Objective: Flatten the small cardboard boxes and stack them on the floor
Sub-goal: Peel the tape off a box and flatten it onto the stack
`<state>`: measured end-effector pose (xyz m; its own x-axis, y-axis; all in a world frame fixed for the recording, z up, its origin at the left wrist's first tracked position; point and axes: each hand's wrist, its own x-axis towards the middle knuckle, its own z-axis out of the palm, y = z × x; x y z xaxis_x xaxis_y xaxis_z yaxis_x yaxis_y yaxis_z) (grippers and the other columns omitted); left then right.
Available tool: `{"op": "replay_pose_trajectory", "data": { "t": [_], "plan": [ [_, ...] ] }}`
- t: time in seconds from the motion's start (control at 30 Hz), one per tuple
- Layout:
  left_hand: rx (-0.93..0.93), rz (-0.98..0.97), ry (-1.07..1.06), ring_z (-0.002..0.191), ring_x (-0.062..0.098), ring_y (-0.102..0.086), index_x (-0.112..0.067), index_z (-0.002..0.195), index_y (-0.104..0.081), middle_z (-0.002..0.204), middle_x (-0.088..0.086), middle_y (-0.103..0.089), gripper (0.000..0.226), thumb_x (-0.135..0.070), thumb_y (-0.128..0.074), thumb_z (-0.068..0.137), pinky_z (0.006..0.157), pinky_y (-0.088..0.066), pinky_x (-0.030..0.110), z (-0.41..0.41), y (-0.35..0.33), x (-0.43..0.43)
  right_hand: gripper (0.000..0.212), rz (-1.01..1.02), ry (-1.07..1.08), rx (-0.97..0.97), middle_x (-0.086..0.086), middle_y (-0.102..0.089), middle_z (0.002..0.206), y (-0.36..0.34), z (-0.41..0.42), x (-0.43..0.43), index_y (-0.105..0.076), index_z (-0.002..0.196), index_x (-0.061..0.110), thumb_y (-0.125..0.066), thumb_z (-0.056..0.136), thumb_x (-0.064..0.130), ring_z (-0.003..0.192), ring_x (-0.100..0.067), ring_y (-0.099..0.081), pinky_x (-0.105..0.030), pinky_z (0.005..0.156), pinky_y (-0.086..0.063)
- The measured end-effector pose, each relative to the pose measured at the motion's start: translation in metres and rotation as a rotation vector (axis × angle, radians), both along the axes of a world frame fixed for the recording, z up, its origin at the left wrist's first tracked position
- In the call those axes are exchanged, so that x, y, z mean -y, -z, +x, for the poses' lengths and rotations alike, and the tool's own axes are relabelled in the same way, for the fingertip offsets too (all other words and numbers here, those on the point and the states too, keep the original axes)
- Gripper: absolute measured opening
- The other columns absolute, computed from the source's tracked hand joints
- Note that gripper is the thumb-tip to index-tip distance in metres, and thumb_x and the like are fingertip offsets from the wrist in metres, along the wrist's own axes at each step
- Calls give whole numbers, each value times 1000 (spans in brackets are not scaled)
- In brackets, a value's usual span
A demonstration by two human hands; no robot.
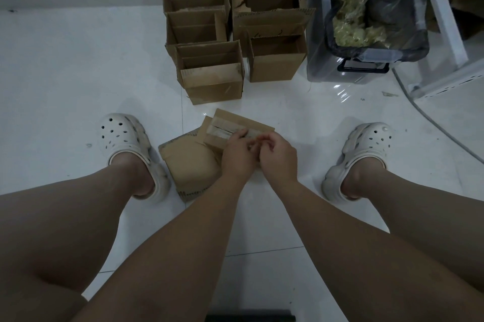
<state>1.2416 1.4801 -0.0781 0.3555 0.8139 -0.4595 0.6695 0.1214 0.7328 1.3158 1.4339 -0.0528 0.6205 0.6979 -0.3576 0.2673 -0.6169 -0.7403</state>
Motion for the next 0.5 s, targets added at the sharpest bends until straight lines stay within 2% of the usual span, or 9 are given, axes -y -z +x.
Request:
{"op": "replay_pose_trajectory", "data": {
  "t": [0.03,0.1,0.17,0.23,0.27,0.33,0.4,0.5],
  "plan": [
    [-5,0,-17,118,13,-49,-2,90,-70,148,3,-38,23,-14,-50,94,93,-41,25,0,0,0,26,6,34,10,-1,-70,94,0,0,0,-69,101,15,-46,91,8,86,-15,-61,-25,73,-50],
    [-48,42,-3,121,16,-48,-3,80,-69,146,5,-42,28,-17,-50,95,85,-34,18,1,-1,-2,23,1,93,63,1,-67,92,2,0,0,-68,91,13,-46,90,6,81,-13,-58,-17,65,-41],
    [-49,61,-36,120,20,-50,-1,71,-65,140,8,-49,31,-15,-50,94,81,-32,19,3,-1,-5,19,-18,104,118,-1,-57,95,5,1,2,-60,80,14,-47,86,2,75,-15,-54,-15,59,-34],
    [11,27,-120,108,23,-56,-5,60,-51,123,10,-61,34,-12,-49,93,84,-38,28,2,1,-6,16,-48,137,133,0,-44,104,9,3,4,-53,84,17,-46,87,2,70,-13,-49,-14,56,-31],
    [39,3,-172,95,20,-57,-5,62,-47,107,8,-64,32,-12,-49,93,81,-40,30,1,1,-7,15,-72,132,131,0,-40,107,11,5,5,-54,88,17,-46,89,4,71,-14,-49,-15,56,-32],
    [80,-30,-240,73,18,-49,2,72,-53,82,10,-60,27,-14,-49,92,69,-38,30,-1,0,-6,20,-131,19,163,-2,-41,119,15,9,7,-59,102,16,-46,91,7,85,-18,-54,-21,66,-39],
    [97,-43,-266,68,16,-47,1,80,-60,75,6,-58,23,-15,-50,92,66,-38,29,-2,0,-6,34,-171,-169,264,-2,-42,134,19,11,9,-61,118,15,-46,90,6,110,-22,-49,-28,79,-44],
    [111,-66,-294,68,11,-50,-7,83,-65,74,-3,-59,19,-15,-51,92,67,-40,27,-2,-1,-7,45,-235,-439,430,0,-48,142,23,11,12,-56,131,17,-43,89,8,130,-26,-35,-35,100,-39]
  ]
}}
